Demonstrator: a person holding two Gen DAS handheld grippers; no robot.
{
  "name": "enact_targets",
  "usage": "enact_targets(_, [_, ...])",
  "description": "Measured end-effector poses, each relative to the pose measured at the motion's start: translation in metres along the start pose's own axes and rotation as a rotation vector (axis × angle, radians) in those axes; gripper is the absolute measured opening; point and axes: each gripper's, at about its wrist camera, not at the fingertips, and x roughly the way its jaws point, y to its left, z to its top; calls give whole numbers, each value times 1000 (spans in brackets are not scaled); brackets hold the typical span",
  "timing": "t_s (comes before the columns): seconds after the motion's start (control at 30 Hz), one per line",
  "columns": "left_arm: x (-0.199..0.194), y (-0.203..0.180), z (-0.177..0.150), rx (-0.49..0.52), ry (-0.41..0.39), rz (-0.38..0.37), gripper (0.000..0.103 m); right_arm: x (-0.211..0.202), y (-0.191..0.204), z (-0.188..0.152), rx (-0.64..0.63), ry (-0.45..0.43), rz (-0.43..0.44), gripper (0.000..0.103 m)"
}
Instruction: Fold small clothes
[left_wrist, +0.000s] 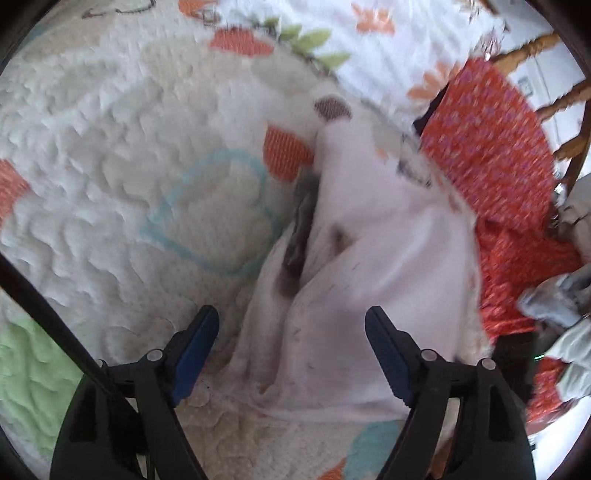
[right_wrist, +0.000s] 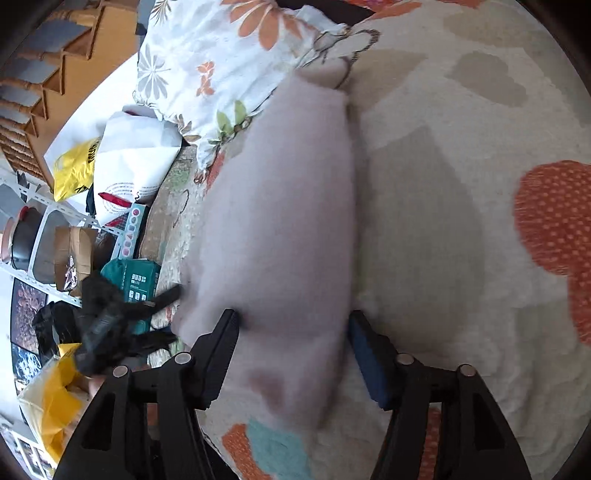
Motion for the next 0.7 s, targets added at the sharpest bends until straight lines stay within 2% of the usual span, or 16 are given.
enact_targets(0.03, [0,-7,-3,30,-15,23,74,4,2,-1,-8,5,-21,54])
enact_targets(0.07, [2,-13,-4,48,-1,21,44,5,1,-2,-6,9,-31,43])
enact_targets(0.1, [7,-18,-6,42,51,-23,28,1,-5,-2,4,16,-30,38])
enact_targets(0.13, [8,-21,-9,9,73,-39,28,-2,-8,1,27,26,-12,25])
enact_targets(0.17, [5,-25,-11,-5,61,-36,26,-10,-9,5,51,23,23,21])
enact_targets(0.27, [-8,-48,-20,4,71,-84,23,-50,6,12,-8,-39,59,19])
enact_targets(0.33, [-16,-62,-27,52,78,-93,22,-74,11,7,-66,-61,52,19])
enact_targets(0.37, [-19,-69,-31,84,80,-79,22,-84,8,2,-86,-58,22,19])
enact_targets(0.47, [-7,-82,-45,194,96,43,21,-79,-14,-19,-115,8,-152,25])
enact_targets(0.5, [0,-80,-48,214,102,86,21,-77,-22,-23,-103,25,-185,25])
enact_targets(0.53, [6,-75,-48,210,116,89,21,-75,-27,-24,-81,29,-195,26])
enact_targets(0.6, [8,-65,-44,174,152,47,23,-86,-28,-19,-41,-19,-169,27])
enact_targets(0.7, [-2,-57,-40,171,174,31,28,-110,-4,-8,-93,-163,-196,27])
